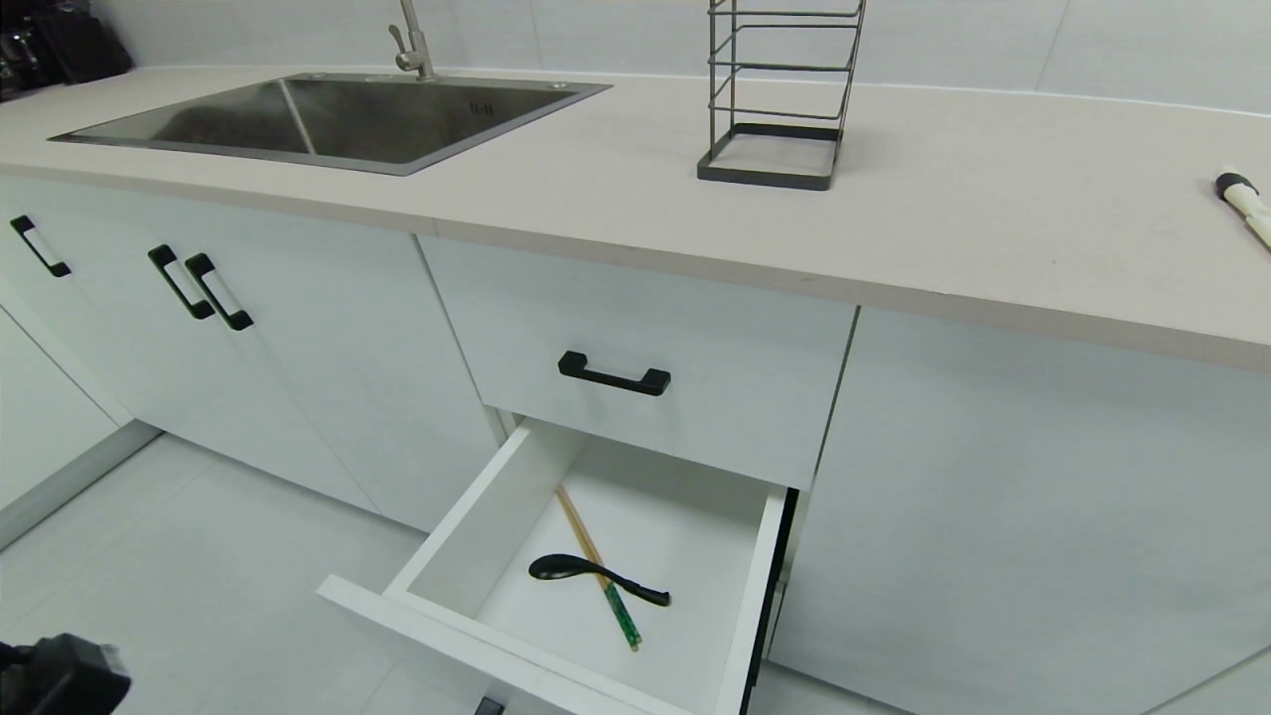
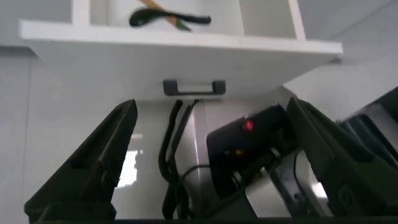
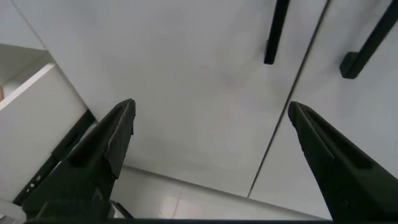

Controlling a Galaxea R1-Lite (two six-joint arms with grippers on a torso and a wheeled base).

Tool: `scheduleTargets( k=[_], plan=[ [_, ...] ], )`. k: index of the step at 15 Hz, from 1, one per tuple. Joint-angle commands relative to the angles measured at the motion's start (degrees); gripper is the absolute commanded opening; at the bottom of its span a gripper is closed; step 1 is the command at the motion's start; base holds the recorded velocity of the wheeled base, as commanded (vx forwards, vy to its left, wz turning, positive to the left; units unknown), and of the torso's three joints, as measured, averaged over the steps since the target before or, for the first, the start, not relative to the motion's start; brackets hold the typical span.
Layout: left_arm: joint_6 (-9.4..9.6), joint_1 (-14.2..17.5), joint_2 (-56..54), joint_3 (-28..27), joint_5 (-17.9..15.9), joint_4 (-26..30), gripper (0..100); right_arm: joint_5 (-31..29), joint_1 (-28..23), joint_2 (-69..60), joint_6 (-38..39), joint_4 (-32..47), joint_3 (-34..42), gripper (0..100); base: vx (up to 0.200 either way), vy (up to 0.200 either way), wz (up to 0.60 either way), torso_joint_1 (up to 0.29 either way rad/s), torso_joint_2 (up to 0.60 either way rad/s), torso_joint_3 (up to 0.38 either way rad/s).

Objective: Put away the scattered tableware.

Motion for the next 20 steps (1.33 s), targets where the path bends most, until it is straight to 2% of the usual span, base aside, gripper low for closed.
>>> scheduleTargets(
  k=[1,2,3,5,7,10,13,14,16,20],
  plan=[
    [0.31,-2.32,8.18,0.20,1.33,0.03,100,0.27,0.03,-0.11,-0.16,0.26,0.00,100,0.000,0.000,0.00,0.000,0.00,0.000],
    [0.75,-3.03,9.67,0.37,2.21,0.03,100,0.27,0.03,-0.11,-0.07,0.26,0.00,100,0.000,0.000,0.00,0.000,0.00,0.000],
    [2.25,-3.73,12.04,0.55,4.15,0.12,100,0.27,0.03,-0.11,-0.16,0.26,0.00,100,0.000,0.000,0.00,0.000,0.00,0.000],
    [6.82,-4.96,17.32,-0.16,7.66,-0.05,100,0.27,0.03,-0.11,-0.07,0.26,0.00,100,0.000,0.000,0.00,0.000,0.00,0.000],
    [8.49,-5.49,22.15,-1.82,9.33,-0.23,100,0.27,0.03,-0.11,-0.07,0.26,0.00,100,0.000,0.000,0.00,0.000,0.00,0.000],
    [8.05,-5.49,27.60,-3.67,9.95,-1.20,100,0.27,0.03,-0.11,-0.16,0.26,0.00,100,0.000,0.000,0.00,0.000,0.00,0.000],
    [7.78,-5.40,30.24,-4.20,11.97,-3.57,100,0.27,0.03,-0.11,-0.16,0.26,0.00,100,0.000,0.000,0.00,0.000,0.00,0.000],
    [6.99,-5.40,31.03,-4.73,12.76,-3.83,100,0.27,0.03,-0.11,-0.16,0.26,0.00,100,0.000,0.000,0.00,0.000,0.00,0.000],
    [2.86,-5.40,33.31,-6.75,13.90,-4.89,100,0.27,0.03,-0.11,-0.16,0.26,0.00,100,0.000,0.000,0.00,0.000,0.00,0.000],
    [2.60,-5.40,35.86,-7.10,14.61,-7.52,100,0.27,0.03,-0.11,-0.16,0.26,0.00,100,0.000,0.000,0.00,0.000,0.00,0.000]
  ],
)
